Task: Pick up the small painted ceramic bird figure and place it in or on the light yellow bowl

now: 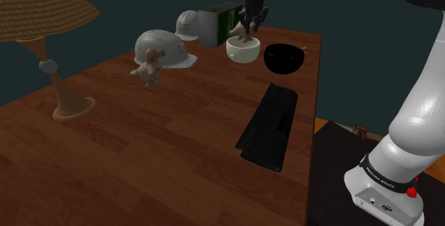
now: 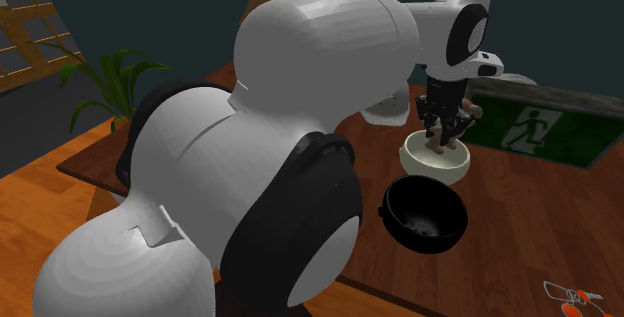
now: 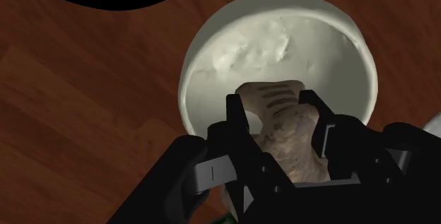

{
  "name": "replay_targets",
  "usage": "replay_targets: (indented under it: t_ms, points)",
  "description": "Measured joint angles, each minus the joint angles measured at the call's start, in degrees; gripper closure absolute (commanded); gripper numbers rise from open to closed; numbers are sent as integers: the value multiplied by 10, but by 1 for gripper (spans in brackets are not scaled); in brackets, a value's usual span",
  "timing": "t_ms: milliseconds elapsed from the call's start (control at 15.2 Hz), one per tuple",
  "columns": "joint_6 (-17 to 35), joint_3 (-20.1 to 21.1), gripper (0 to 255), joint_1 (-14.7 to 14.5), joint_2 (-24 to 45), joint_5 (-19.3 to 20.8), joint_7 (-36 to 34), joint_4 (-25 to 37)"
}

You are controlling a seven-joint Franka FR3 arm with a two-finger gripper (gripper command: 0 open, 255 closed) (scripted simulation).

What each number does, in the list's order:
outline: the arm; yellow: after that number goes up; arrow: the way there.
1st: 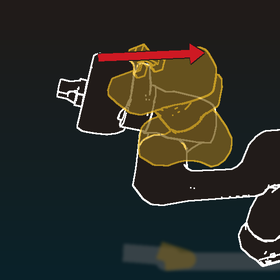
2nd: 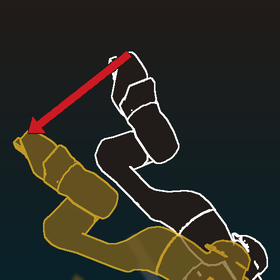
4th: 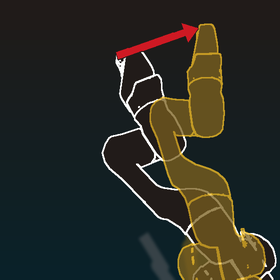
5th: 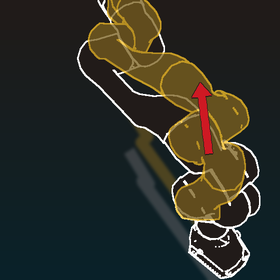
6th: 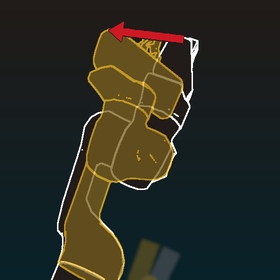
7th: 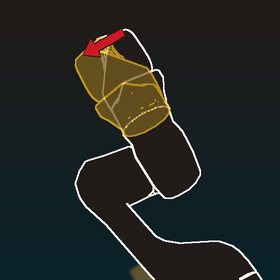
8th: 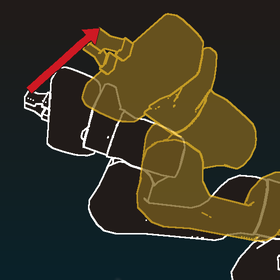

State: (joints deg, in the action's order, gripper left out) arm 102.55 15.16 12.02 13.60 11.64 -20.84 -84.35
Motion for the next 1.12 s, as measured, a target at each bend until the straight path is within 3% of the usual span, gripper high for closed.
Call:
replay_targets:
  t_ms: [462,528,924,1122]
  points:
    - [7,0,255,0,1,0,-1,-6]
    - [7,0,0,0,1,0,-1,-6]
    - [7,0,0,0,0,0,-1,-6]
    - [-35,2,0,-5,5,1,0,41]
